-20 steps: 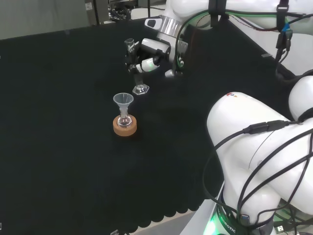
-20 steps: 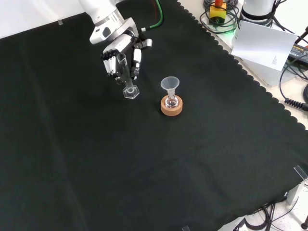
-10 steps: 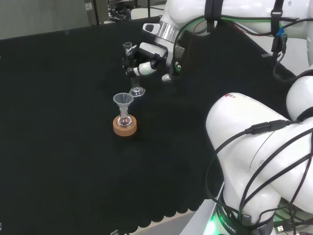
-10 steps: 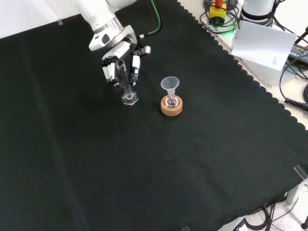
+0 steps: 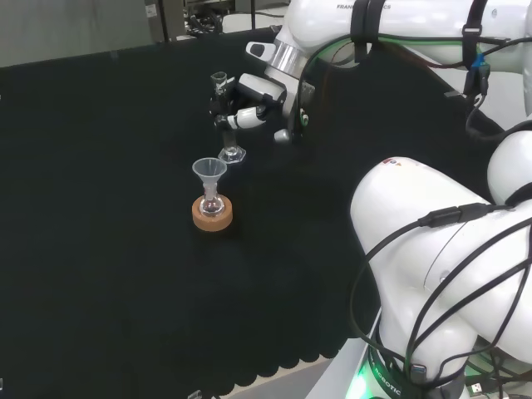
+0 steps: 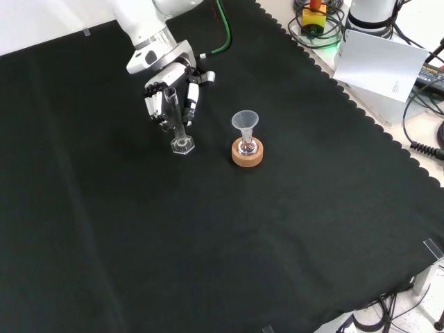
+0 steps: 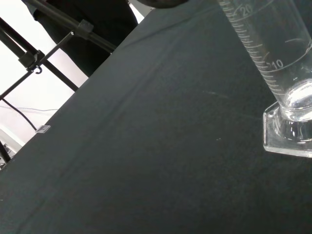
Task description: Put the graduated cylinder back on the table.
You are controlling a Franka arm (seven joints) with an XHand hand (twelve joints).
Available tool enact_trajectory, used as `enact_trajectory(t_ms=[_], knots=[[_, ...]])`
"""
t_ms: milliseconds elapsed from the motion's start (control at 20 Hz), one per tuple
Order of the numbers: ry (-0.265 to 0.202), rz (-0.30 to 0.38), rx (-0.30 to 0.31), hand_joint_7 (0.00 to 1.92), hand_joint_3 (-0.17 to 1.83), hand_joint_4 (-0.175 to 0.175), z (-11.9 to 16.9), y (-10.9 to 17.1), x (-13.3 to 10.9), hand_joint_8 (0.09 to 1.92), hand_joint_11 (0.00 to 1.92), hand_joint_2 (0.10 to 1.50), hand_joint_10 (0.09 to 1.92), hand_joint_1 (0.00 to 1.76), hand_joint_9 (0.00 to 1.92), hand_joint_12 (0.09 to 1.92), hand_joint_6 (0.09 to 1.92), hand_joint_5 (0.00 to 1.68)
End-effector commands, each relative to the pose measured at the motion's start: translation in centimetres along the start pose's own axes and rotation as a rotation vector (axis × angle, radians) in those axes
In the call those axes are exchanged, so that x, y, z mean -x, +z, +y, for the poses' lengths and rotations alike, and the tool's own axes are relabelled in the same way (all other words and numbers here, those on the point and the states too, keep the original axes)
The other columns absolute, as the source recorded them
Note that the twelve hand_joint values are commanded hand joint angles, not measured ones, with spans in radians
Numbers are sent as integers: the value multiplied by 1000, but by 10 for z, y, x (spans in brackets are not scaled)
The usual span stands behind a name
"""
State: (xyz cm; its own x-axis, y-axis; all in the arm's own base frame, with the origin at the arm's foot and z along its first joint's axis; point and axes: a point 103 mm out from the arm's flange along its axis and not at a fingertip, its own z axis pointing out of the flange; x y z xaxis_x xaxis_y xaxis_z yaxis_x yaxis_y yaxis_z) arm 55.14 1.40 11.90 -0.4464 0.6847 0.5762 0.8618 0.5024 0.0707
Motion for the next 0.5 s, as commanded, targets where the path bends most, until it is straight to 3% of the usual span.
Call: enact_trajectory(t_ms=[50, 250, 400, 500], knots=[[5, -29, 15, 1000, 1, -175, 0, 4, 4, 999, 1156, 1113, 87, 1256, 1418, 847, 1005, 965], [9, -31, 34, 996, 1, -175, 1, 8, 7, 1004, 1156, 1115, 87, 1255, 1413, 847, 1009, 963], [14, -30, 43, 1101, 1, -90, 1, 9, 9, 633, 1157, 1117, 87, 1142, 1408, 837, 1003, 981], [18, -29, 40, 1138, 0, -72, 1, 10, 10, 521, 1158, 1117, 87, 1122, 1407, 831, 1000, 985]])
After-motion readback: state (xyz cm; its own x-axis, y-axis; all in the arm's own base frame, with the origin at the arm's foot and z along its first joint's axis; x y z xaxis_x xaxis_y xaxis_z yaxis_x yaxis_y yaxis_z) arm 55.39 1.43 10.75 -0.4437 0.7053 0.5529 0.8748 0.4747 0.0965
